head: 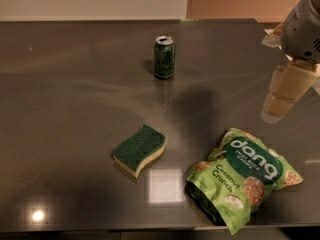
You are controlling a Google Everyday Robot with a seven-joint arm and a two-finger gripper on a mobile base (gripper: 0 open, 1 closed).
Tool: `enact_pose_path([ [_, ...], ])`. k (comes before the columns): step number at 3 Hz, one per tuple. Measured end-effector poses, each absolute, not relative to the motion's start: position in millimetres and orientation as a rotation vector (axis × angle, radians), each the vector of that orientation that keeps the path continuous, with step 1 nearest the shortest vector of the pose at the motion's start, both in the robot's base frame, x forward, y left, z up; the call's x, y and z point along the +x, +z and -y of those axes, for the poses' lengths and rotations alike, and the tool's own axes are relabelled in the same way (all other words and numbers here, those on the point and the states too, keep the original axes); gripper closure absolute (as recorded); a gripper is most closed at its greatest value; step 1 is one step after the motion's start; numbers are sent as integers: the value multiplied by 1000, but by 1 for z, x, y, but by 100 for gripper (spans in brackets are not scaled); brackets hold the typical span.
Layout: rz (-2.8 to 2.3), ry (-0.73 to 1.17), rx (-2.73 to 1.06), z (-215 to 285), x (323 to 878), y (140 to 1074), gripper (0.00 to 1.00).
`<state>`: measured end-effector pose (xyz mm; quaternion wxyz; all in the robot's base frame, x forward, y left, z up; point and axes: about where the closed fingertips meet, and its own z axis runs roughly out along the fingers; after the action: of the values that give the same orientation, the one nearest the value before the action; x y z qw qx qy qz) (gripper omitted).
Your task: Pick green can
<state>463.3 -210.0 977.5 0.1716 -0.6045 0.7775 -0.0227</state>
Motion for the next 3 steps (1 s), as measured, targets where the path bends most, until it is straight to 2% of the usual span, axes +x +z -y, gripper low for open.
enact_pose_path([
  [3,-2203,84,-1581,166,597,955,0],
])
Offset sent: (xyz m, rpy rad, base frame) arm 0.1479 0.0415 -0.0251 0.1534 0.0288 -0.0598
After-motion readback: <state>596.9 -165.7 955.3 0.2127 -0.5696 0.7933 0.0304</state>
